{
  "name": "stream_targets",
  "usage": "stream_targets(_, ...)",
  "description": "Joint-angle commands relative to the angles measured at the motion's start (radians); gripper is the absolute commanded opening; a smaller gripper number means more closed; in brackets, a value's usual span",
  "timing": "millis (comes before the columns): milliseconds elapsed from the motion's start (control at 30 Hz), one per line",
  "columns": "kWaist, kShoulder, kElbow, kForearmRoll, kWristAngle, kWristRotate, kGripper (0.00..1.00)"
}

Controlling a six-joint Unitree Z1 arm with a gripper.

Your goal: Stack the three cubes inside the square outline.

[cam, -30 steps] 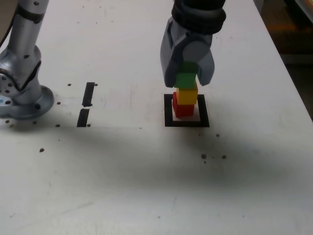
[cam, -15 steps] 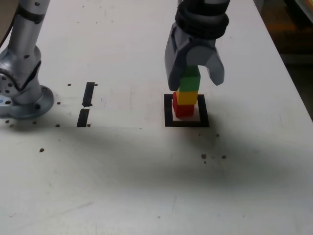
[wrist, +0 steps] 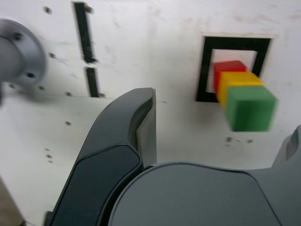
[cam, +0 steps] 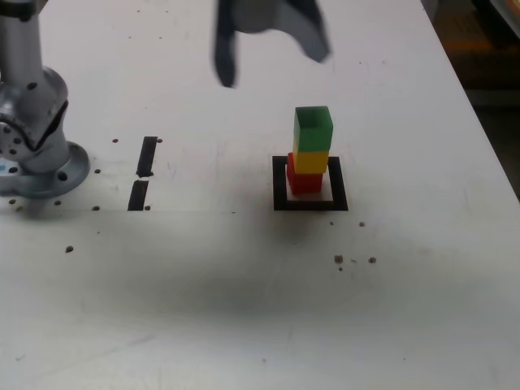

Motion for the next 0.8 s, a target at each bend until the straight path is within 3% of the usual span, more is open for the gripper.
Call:
stream_targets(0,0.017,-0.091,0.055,0.009,0.007,0.026,1.0)
stream_targets(233,0.05,-0.166,0.312,-0.023,0.018,0.086,1.0)
stream_targets(533,0.058,-0.213,0.604,-0.258,-0.047,0.085,1.0)
stream_targets(767,0.09,-0.235,0.715,-0.327,-0.064,0.1,1.0)
